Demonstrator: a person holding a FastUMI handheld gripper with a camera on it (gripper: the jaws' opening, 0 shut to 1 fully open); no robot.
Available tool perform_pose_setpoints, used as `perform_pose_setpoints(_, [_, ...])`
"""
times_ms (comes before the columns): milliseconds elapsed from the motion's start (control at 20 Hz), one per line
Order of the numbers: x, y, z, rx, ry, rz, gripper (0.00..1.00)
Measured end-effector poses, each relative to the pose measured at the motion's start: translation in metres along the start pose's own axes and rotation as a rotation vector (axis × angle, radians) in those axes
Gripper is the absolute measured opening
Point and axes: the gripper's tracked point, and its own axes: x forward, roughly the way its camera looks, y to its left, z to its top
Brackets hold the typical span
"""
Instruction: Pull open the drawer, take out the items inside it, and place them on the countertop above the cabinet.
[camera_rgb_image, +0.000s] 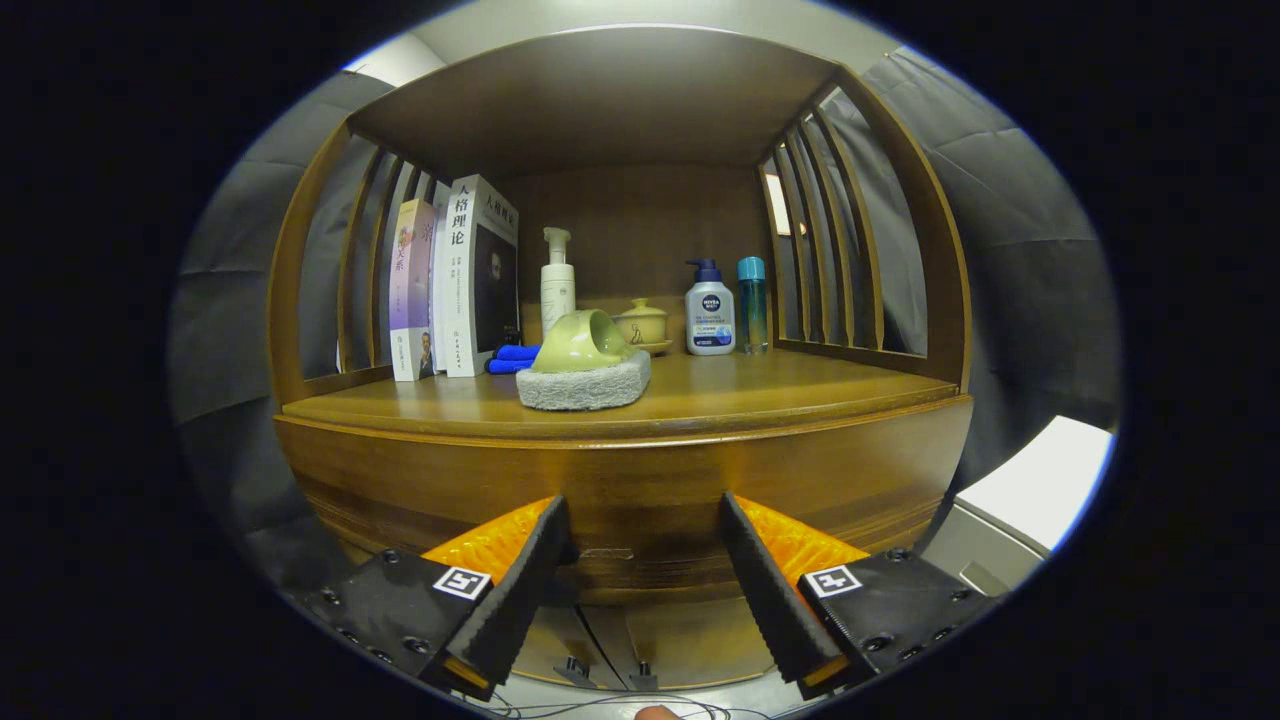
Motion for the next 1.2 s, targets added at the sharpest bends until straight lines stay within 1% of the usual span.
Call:
perform_pose_setpoints(150, [-0.012, 0.003, 0.009, 0.046, -0.010, 0.012, 0.98])
perform_pose_setpoints(350, [-0.047, 0.010, 0.035, 0.005, -0.076, 0.059, 0.98])
perform_pose_setpoints(450, [-0.069, 0.014, 0.046, 0.005, -0.085, 0.092, 0.98])
perform_pose_setpoints(550, [-0.093, 0.013, 0.059, 0.001, -0.099, 0.105, 0.98])
perform_pose_setpoints(900, [-0.161, -0.012, 0.096, -0.011, -0.170, 0.095, 0.98])
perform_pose_setpoints(1200, [-0.202, -0.025, 0.099, -0.041, -0.196, 0.080, 0.98])
